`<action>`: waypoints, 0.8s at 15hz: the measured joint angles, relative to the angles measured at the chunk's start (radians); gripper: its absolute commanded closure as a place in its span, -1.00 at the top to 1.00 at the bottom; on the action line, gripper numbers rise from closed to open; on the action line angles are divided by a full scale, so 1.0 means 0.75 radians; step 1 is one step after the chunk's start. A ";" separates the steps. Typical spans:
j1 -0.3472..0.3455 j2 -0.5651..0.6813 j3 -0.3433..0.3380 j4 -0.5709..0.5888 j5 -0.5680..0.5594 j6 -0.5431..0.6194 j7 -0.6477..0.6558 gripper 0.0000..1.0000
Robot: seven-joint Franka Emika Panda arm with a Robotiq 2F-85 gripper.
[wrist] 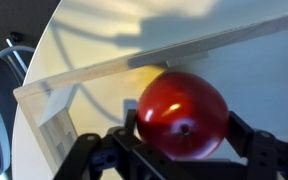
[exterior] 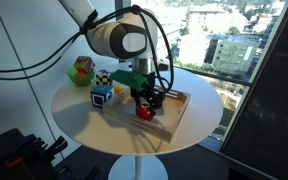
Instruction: Put the red apple on the table
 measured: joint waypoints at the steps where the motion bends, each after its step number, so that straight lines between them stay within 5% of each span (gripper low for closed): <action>1: 0.001 -0.002 0.000 0.000 0.000 0.000 0.000 0.15; 12: 0.059 -0.090 0.001 0.001 -0.001 -0.003 0.000 0.15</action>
